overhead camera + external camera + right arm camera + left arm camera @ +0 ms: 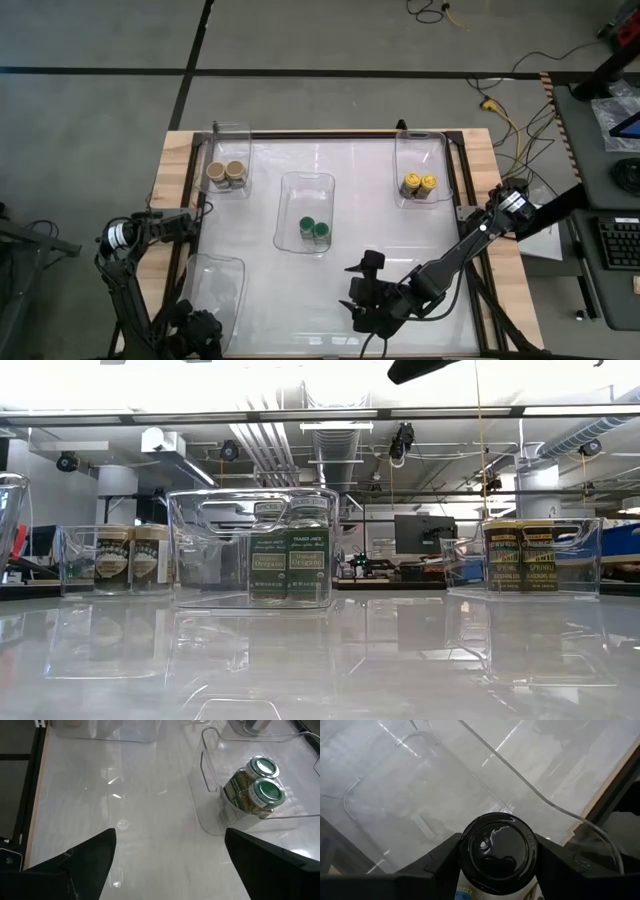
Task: Sort spices by type
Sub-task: Put the black seasoning bottle into the bottom left transparent bin
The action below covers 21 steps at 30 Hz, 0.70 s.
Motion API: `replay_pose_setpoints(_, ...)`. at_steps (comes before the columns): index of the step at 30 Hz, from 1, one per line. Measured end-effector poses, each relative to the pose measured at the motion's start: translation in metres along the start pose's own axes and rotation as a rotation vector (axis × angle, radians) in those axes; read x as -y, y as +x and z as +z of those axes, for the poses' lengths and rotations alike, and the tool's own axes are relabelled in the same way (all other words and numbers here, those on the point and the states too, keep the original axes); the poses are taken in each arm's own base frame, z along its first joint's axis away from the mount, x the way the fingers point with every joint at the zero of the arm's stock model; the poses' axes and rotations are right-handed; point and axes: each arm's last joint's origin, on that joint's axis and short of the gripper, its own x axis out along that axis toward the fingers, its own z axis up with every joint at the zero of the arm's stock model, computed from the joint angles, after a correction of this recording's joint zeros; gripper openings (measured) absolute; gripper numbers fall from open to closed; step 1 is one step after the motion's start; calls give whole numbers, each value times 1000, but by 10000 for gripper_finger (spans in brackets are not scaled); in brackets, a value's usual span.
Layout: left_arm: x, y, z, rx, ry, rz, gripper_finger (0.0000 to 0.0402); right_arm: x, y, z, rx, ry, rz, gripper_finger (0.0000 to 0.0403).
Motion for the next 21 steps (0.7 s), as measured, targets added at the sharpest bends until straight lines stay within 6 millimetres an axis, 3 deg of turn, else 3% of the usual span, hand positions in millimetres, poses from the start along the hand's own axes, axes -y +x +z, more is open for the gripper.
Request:
replay_pose_setpoints(9, 1, -1, 0, -7, 5, -3, 202, 0, 0, 0, 1, -1, 1, 365)
replay_pose_setpoints(21, 0, -1, -1, -38, 23, 12, 264, 0, 0, 0, 1, -1, 1, 365)
